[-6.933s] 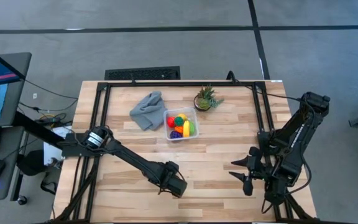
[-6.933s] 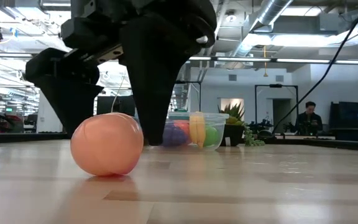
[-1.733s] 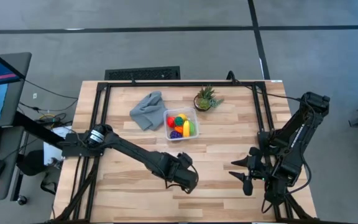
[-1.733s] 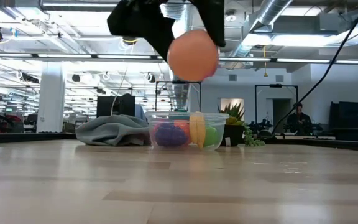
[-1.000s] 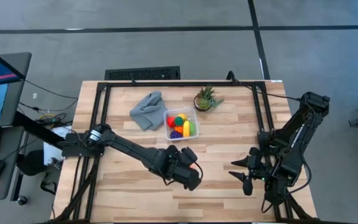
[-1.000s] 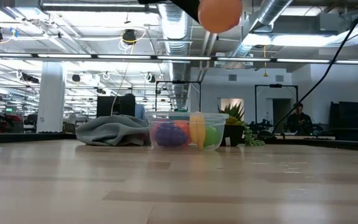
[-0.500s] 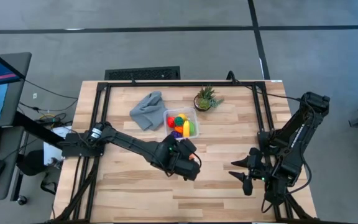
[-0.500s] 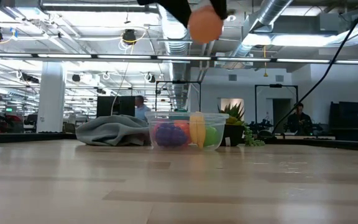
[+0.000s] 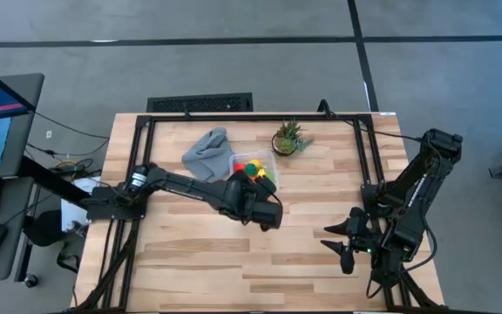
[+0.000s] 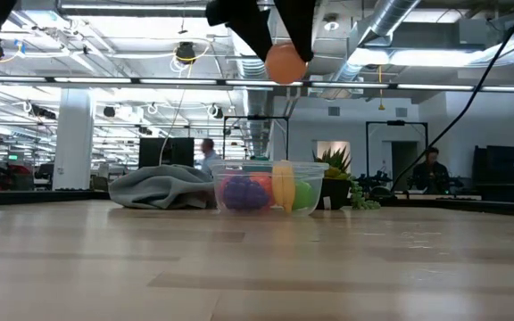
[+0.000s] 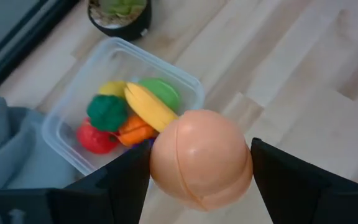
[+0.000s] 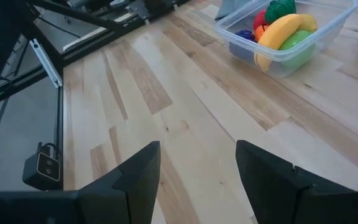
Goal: Pick and placing Produce into tupperware
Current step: Put the orange peach into the transparent bin
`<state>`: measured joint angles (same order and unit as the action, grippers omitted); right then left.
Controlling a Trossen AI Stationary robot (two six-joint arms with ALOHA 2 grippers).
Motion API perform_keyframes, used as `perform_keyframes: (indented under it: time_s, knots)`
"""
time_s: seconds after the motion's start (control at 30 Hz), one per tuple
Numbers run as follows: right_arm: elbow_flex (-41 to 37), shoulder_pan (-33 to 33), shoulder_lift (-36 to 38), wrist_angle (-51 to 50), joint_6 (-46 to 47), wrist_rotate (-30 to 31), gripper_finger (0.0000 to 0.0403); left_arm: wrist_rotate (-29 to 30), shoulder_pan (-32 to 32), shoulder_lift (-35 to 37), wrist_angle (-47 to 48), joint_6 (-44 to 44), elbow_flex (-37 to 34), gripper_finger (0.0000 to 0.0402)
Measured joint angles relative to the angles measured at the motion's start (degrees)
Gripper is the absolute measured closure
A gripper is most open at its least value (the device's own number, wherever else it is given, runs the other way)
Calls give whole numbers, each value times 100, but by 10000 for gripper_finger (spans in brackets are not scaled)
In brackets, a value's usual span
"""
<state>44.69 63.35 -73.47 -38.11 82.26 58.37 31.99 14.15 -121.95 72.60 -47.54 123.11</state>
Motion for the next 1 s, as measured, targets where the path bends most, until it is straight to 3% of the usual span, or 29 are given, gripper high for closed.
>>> perform_keyframes:
  time_s: [0.63, 1.0]
  knots:
    - [0, 0, 0, -1, 241, -136, 168, 143, -1041, 0, -3, 970, -16, 155]
    - [0, 2, 0, 39, 337, -153, 168, 20, -1316, 0, -28, 1041, -577, 154]
